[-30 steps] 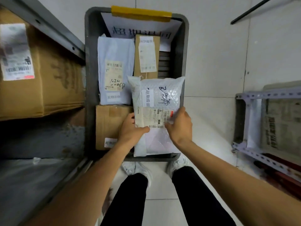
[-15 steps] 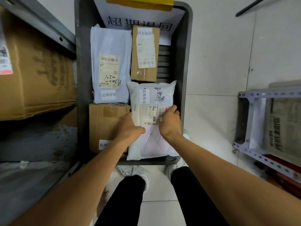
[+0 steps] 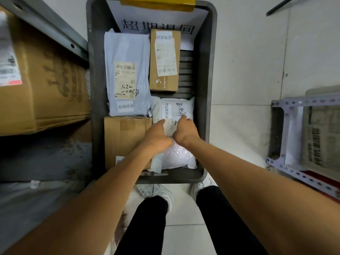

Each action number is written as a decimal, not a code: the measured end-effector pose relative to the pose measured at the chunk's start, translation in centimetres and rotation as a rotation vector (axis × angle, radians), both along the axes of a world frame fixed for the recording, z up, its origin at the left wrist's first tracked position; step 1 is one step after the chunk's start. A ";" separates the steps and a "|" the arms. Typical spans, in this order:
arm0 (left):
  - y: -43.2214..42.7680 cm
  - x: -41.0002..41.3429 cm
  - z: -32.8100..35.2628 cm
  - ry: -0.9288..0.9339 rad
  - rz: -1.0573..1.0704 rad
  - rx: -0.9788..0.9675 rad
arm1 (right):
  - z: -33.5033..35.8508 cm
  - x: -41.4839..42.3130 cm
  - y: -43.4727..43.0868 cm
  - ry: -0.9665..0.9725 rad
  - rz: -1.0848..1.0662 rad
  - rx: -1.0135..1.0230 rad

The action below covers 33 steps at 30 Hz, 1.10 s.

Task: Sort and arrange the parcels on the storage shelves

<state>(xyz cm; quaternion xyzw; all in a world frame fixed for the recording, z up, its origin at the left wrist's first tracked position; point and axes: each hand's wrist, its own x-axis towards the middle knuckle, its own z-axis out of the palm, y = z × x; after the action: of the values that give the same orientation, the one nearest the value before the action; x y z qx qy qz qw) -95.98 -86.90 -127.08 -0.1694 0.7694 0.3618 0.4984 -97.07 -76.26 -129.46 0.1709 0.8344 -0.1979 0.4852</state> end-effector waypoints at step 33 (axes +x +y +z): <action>1.1 -14.9 61.6 0.648 -0.343 -0.257 | 63.3 -13.6 8.5 0.438 0.672 -0.071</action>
<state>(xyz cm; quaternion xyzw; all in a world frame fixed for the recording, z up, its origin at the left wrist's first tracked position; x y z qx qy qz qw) -110.83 -85.81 -65.48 0.0238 0.9432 0.2086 0.2574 -110.65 -67.75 -66.15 -0.1746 0.9201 -0.0887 0.3391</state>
